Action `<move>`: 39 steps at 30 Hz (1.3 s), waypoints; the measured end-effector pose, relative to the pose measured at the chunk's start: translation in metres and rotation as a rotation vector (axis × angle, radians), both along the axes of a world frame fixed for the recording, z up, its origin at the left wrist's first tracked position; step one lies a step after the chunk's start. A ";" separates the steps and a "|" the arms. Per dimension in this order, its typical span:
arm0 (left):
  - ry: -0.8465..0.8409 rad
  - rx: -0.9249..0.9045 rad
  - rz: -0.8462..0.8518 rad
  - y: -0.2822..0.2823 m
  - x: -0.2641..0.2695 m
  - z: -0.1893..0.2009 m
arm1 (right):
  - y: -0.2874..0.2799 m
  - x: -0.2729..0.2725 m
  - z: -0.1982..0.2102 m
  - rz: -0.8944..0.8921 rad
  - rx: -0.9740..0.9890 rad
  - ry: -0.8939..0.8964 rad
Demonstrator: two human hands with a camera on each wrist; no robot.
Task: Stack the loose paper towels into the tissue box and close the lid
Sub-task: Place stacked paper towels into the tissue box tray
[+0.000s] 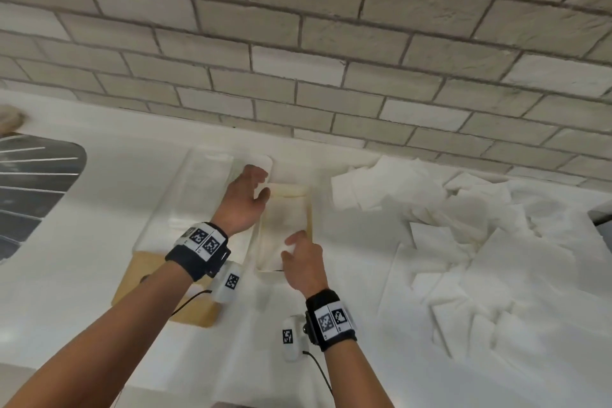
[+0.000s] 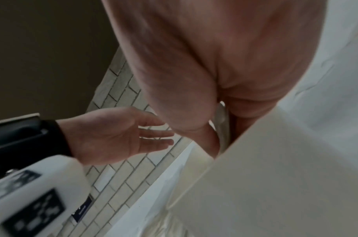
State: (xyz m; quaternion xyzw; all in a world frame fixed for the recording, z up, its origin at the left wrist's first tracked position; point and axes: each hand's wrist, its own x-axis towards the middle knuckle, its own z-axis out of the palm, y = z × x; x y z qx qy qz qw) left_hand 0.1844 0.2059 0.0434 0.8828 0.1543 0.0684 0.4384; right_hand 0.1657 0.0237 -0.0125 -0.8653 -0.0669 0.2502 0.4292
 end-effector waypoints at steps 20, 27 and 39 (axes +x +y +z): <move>0.548 0.682 -0.888 -0.022 0.051 -0.055 | 0.003 -0.030 0.018 0.645 -0.534 -0.188; 0.533 0.741 -0.794 -0.035 0.043 -0.050 | -0.003 -0.025 0.021 0.583 -0.535 -0.224; -0.079 0.245 -0.360 -0.169 -0.033 0.009 | -0.281 -0.009 -0.003 -0.241 -0.295 -0.442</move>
